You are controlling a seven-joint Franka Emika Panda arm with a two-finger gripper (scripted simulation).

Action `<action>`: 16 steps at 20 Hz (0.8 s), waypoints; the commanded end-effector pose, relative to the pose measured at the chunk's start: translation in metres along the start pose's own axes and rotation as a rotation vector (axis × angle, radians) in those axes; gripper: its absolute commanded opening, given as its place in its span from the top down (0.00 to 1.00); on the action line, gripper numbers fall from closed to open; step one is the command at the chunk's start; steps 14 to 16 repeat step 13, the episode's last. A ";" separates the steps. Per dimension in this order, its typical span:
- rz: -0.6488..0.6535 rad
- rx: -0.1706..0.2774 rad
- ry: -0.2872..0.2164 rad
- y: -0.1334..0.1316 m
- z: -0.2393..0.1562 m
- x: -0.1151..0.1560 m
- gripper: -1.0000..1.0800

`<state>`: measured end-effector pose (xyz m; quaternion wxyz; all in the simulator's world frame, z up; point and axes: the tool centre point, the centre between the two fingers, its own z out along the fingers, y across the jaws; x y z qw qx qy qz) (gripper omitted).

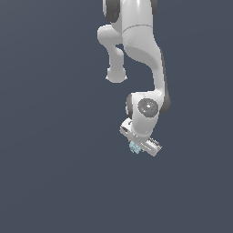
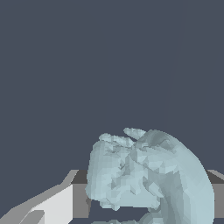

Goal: Pick up the object and move it to a goal position.

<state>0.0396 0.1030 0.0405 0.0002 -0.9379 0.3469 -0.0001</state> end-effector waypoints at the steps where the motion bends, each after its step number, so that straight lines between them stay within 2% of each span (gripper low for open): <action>1: 0.000 0.000 0.000 -0.010 0.000 0.004 1.00; 8: 0.000 0.000 0.000 -0.026 0.000 0.011 1.00; 16: 0.000 0.000 0.000 -0.029 0.000 0.013 1.00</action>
